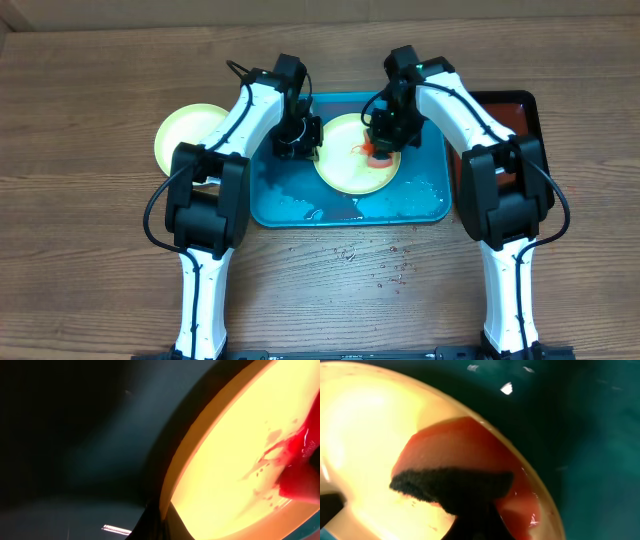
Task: Clean dirty plates on tray and stack at the side
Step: 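Scrub the yellow plate with the sponge while the left gripper holds it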
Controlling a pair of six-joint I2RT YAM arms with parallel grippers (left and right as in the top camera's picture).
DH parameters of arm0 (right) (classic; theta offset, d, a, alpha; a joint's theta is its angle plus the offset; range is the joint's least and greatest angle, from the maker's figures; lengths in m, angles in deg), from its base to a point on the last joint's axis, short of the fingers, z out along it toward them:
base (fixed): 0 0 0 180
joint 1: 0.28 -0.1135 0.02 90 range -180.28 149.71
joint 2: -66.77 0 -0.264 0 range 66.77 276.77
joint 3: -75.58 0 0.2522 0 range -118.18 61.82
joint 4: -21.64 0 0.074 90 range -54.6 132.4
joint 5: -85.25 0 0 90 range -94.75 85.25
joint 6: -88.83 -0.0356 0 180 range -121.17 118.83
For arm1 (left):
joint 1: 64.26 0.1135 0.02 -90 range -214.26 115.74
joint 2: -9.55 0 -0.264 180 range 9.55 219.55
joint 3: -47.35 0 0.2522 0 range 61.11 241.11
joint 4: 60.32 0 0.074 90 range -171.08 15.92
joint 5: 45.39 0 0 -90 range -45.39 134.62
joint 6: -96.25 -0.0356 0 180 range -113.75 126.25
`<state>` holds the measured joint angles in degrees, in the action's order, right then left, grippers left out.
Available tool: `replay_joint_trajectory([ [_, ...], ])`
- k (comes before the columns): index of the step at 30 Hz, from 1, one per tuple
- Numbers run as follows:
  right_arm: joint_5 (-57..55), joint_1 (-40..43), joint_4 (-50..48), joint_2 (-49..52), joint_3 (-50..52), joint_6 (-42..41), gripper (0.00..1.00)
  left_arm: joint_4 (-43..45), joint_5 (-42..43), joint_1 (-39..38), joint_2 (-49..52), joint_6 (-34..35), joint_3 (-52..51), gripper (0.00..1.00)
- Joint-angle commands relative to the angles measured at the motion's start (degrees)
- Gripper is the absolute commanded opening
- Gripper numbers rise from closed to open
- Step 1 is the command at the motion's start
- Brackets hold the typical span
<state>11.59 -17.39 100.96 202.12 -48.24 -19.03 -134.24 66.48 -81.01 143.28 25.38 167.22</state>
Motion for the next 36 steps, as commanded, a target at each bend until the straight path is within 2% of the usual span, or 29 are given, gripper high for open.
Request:
replay_joint_trajectory([
  [1, 6.58, -5.33, -3.02, 1.27, 1.66, -0.37, 0.04, 0.04, 3.48, -0.07, 0.42, -2.43, -0.22, 0.04],
  [12, 6.69, -9.92, -0.24, 1.27, 1.64, 1.51, 0.04, 0.09, 3.45, 0.0, 0.42, -2.4, -0.22, 0.04],
  [23, -7.17, -0.52, 6.58, 1.27, 1.55, 3.39, 0.04, -0.11, 3.23, 1.01, 0.42, -2.45, -0.22, 0.04],
  [30, -7.76, 4.09, 6.47, 1.27, -0.42, 4.66, 0.04, -0.57, 1.79, 1.09, 0.42, -2.89, -0.22, 0.04],
  [36, -5.64, 3.34, 1.09, 1.27, -2.03, 4.57, 0.04, -1.55, 0.96, 1.09, 0.42, -3.74, -0.22, 0.04],
])
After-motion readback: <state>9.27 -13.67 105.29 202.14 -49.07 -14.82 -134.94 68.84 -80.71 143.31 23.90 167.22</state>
